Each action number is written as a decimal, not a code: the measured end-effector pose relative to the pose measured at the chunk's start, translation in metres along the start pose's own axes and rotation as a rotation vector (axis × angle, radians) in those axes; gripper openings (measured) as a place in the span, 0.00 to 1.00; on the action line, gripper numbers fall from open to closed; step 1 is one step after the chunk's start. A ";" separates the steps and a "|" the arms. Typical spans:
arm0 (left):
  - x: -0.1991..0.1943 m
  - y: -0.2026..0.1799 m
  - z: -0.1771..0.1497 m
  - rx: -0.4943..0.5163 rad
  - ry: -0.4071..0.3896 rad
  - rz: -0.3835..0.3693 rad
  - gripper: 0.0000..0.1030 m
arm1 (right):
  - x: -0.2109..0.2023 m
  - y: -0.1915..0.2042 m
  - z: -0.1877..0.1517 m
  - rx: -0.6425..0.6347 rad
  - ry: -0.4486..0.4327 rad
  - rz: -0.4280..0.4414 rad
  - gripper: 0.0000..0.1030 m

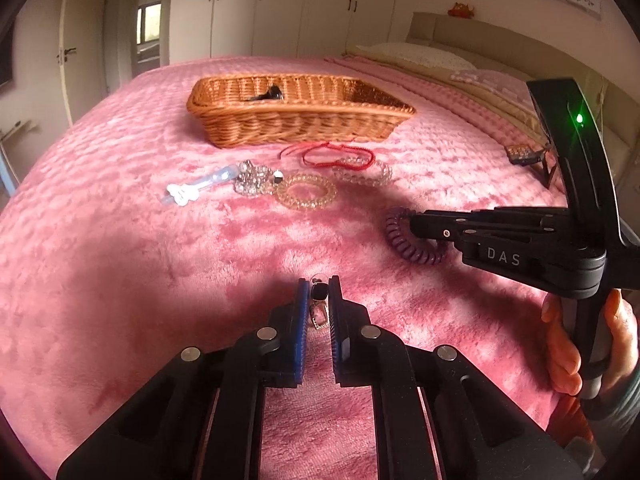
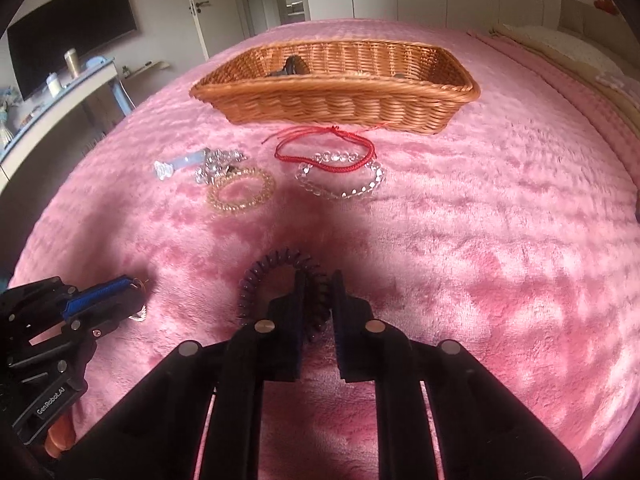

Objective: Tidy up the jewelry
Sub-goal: 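Grasp the small gold charm with the left tool while the right grasps the purple spiral hair tie, then carry the charm and purple hair tie into the basket and release both, then withdraw both tools from the basket toward the remaining jewelry, then grasp the blue hair clip with the left tool while the right grasps the clear spiral hair tie, then carry the blue clip and clear hair tie into the basket and open both tools, then withdraw both tools from the basket toward the remaining jewelry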

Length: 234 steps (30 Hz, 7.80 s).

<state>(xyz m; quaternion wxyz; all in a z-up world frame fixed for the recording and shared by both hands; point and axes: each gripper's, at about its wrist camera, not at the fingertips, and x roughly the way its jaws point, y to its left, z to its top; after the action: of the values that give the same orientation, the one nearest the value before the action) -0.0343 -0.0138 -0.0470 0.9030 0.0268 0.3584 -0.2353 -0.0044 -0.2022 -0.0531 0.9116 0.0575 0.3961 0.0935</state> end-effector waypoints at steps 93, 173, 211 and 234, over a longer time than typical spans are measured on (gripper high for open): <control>0.057 0.126 0.088 -0.114 0.077 -0.050 0.50 | 0.036 0.026 0.059 0.051 0.070 0.097 0.28; 0.075 0.070 0.231 -0.077 -0.130 -0.020 0.06 | 0.032 -0.036 0.228 0.067 -0.163 -0.054 0.09; 0.024 0.069 0.188 -0.092 -0.197 -0.044 0.43 | 0.002 -0.037 0.171 0.042 -0.102 0.024 0.52; 0.065 0.088 0.085 -0.256 -0.018 -0.075 0.43 | 0.043 -0.057 0.066 0.074 -0.052 -0.024 0.35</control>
<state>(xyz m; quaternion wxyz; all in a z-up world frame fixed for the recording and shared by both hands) 0.0998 0.0192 -0.0375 0.8928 -0.1041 0.3781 -0.2214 0.0794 -0.2511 -0.0491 0.9199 0.0890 0.3761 0.0662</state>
